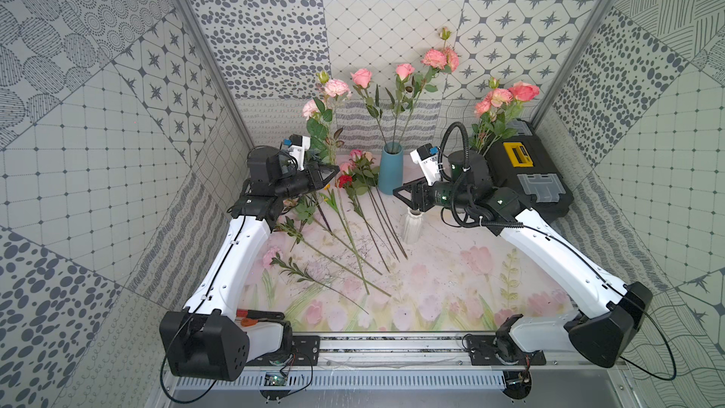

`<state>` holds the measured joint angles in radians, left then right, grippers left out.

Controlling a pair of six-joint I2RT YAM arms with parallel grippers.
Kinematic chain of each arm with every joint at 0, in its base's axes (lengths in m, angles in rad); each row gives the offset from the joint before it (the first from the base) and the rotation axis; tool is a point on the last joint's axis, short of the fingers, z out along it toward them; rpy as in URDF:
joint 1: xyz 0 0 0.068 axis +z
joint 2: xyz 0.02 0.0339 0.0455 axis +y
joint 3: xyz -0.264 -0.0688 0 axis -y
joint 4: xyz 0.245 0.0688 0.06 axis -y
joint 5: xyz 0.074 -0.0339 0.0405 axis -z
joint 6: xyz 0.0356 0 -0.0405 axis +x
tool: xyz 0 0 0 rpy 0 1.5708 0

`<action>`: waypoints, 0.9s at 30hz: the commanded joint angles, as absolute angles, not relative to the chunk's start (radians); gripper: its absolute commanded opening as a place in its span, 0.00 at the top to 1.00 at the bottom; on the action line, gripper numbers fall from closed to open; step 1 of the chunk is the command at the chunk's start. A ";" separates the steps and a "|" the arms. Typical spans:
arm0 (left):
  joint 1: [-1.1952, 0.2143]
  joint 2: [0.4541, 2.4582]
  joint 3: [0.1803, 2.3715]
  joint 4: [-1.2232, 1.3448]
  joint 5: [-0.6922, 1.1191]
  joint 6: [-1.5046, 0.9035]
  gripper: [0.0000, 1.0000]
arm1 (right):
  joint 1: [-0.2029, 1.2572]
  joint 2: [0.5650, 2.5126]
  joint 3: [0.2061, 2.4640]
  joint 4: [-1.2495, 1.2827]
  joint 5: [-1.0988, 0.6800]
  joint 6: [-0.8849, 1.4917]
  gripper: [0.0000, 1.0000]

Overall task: Place the pink flowers into the vase
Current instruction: Pick up the flower at the center of the board.

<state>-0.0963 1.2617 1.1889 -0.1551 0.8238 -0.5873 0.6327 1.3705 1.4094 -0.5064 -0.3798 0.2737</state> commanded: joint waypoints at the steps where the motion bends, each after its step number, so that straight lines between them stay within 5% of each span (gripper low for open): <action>1: -0.093 1.251 1.189 -0.103 0.888 -0.549 1.00 | 0.662 1.410 1.460 -0.442 -0.408 0.274 0.50; 27: -0.141 1.314 1.195 -0.125 0.863 -0.569 1.00 | 0.750 1.617 1.544 -0.279 -0.483 0.337 0.52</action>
<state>-0.1223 1.3098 1.1854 -0.1497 0.8555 -0.5854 0.7395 1.5932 1.5112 -0.3424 -0.4549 0.3141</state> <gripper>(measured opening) 0.072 0.478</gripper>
